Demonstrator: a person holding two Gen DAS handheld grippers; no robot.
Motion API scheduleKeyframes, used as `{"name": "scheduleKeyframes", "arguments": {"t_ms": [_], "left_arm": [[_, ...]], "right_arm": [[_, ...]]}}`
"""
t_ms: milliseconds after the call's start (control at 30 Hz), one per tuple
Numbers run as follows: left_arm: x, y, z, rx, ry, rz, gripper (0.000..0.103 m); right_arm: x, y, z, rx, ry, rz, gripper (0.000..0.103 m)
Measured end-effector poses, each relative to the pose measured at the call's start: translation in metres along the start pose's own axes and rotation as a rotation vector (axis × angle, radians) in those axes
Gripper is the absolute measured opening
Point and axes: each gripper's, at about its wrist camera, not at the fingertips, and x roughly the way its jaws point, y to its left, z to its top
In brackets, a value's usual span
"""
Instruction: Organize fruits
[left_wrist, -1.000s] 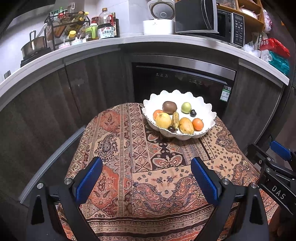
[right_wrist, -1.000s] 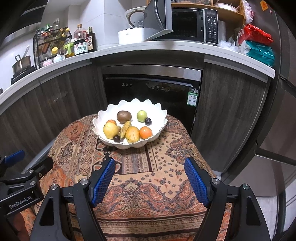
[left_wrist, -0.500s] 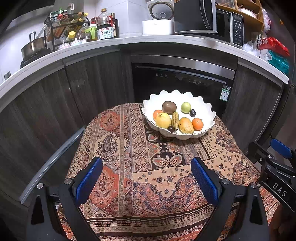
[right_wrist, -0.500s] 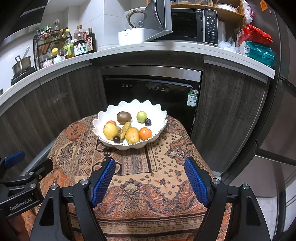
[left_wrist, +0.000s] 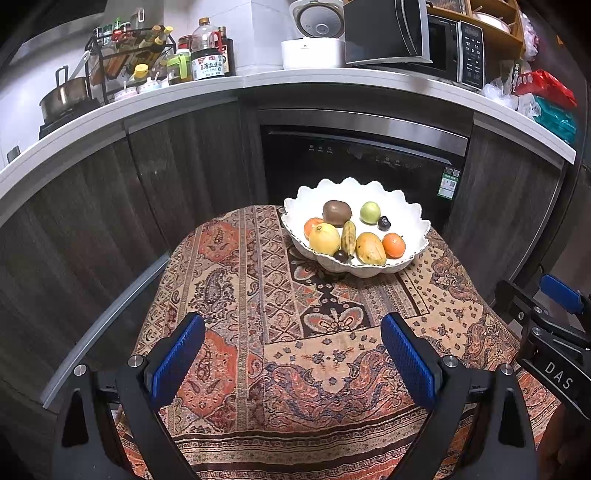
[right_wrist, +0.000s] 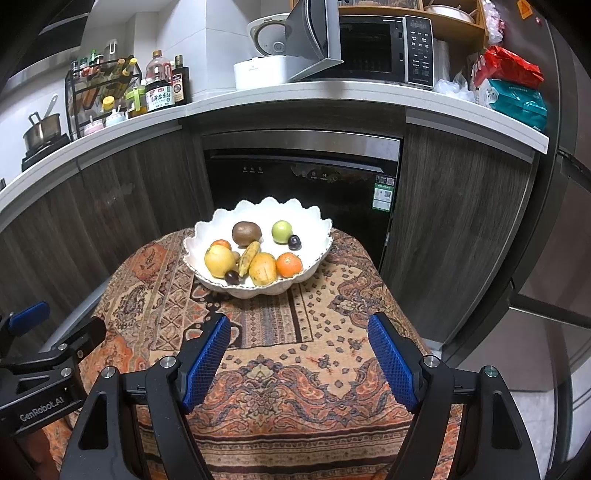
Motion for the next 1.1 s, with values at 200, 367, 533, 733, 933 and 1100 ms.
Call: {"name": "scheduleKeyframes", "arguments": {"t_ms": [200,367,533,733,933,1100], "left_arm": [[-0.0001,0.0002,0.0003,0.000,0.001,-0.001,0.097],[0.0001,0.0003,-0.0002,0.002,0.000,-0.002,0.097],[-0.0001,0.0010,-0.0006,0.004,-0.002,0.006,0.097],[-0.0025,0.0026,0.0011,0.014,-0.013,0.015,0.097],[-0.0035,0.0031,0.0014,0.014,-0.013,0.017,0.097],[-0.0023,0.0024,0.0010,0.017,-0.010,0.017,0.097]], "right_arm": [[0.0005,0.0000,-0.0004,0.001,0.001,-0.001,0.077],[0.0003,0.0002,-0.0005,0.003,0.001,0.000,0.077],[0.0002,-0.0004,-0.0005,0.001,0.001,0.000,0.077],[-0.0004,0.0001,-0.0007,0.004,0.001,0.001,0.077],[0.0001,-0.0010,-0.0006,0.003,0.000,0.000,0.077],[0.0000,-0.0008,-0.0010,0.003,0.002,-0.001,0.077]]}}
